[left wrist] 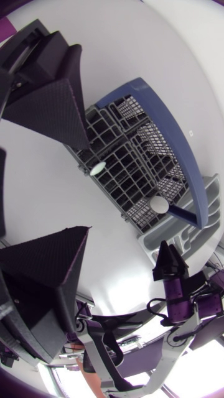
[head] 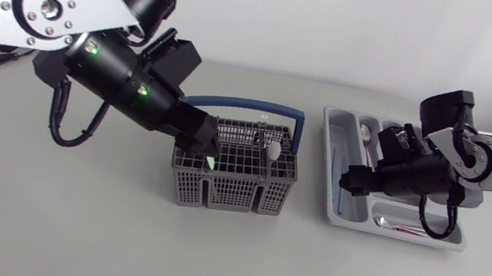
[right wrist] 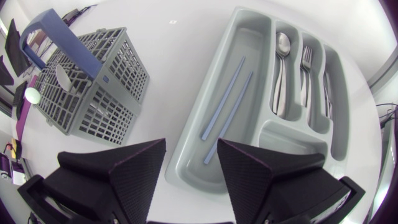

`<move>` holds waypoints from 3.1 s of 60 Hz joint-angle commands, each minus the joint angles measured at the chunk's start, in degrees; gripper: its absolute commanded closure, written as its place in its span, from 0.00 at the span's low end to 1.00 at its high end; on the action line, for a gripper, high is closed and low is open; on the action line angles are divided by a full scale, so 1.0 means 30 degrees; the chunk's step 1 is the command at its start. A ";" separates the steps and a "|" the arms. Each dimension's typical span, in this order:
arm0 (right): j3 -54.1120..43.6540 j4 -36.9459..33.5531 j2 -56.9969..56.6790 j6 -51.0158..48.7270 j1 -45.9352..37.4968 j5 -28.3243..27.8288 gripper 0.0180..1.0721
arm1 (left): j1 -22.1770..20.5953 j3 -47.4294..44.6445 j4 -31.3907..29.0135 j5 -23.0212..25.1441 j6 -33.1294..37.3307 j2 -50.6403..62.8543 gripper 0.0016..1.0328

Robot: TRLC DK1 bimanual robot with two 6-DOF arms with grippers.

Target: Unload the cutlery basket into the drawer organizer.

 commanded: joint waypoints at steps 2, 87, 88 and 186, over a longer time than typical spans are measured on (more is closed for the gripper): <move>-0.0464 0.0111 -0.0356 -0.0250 -0.0016 0.0106 0.42 | -0.0775 0.0355 0.0634 -0.0603 -0.0524 0.0202 0.04; -0.1225 0.1224 -0.0180 -0.0397 0.0336 0.0487 0.42 | -0.0394 0.3724 -0.1856 -0.1248 -1.0046 0.5271 0.29; -0.1225 0.1224 -0.0180 -0.0397 0.0306 0.0487 0.42 | -0.0364 0.3724 -0.1856 -0.1248 -1.0046 0.5271 0.30; -0.1782 0.1488 -0.0619 -0.0367 0.0394 0.0487 0.42 | 0.0309 0.4193 -0.2705 -0.0193 -1.0456 0.5534 0.84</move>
